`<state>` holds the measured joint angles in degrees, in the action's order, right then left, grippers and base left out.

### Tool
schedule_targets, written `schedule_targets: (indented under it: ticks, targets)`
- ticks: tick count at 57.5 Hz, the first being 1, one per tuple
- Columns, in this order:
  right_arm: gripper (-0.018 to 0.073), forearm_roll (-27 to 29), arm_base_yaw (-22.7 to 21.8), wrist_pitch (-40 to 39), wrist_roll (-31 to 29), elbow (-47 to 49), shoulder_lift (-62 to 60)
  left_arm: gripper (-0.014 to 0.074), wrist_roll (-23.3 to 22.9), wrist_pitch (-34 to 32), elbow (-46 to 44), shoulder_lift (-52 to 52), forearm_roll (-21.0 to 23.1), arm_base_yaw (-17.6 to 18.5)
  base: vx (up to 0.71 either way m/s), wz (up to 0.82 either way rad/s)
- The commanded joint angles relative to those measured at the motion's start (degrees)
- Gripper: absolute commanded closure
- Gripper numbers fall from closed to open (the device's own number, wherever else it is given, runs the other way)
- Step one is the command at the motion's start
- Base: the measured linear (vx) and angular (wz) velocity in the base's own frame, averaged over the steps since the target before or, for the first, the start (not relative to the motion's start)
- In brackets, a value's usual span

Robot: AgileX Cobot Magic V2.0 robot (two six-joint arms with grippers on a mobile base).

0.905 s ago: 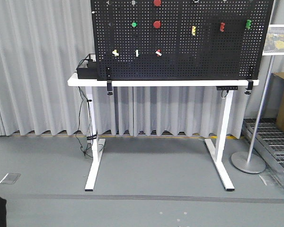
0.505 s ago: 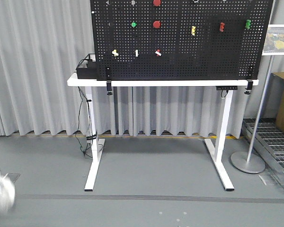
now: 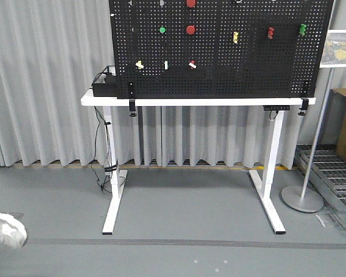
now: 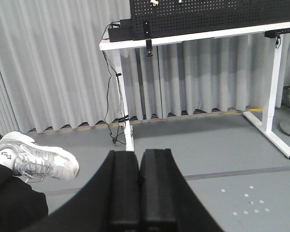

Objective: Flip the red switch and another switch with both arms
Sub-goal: 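Drive the base forward up to the pegboard table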

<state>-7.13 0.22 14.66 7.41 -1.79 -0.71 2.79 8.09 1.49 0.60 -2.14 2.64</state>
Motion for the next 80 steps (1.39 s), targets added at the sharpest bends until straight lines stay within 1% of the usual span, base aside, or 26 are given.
schedule_targets:
  ticks: [1,46,80]
  targets:
    - [0.0566,-0.5,-0.3,-5.0,-0.3,-0.3,-0.6,0.0594,-0.2,-4.6,0.8,0.5,0.4,-0.1,0.07,-0.02]
    - [0.0566,-0.5,-0.3,-5.1,-0.3,-0.3,-0.6,0.0594,-0.2,-4.6,0.8,0.5,0.4,-0.1,0.14,0.01]
    - [0.0566,-0.5,-0.3,-5.1,-0.3,-0.3,-0.6,0.0594,-0.2,-4.6,0.8,0.5,0.4,-0.1,0.29,-0.04]
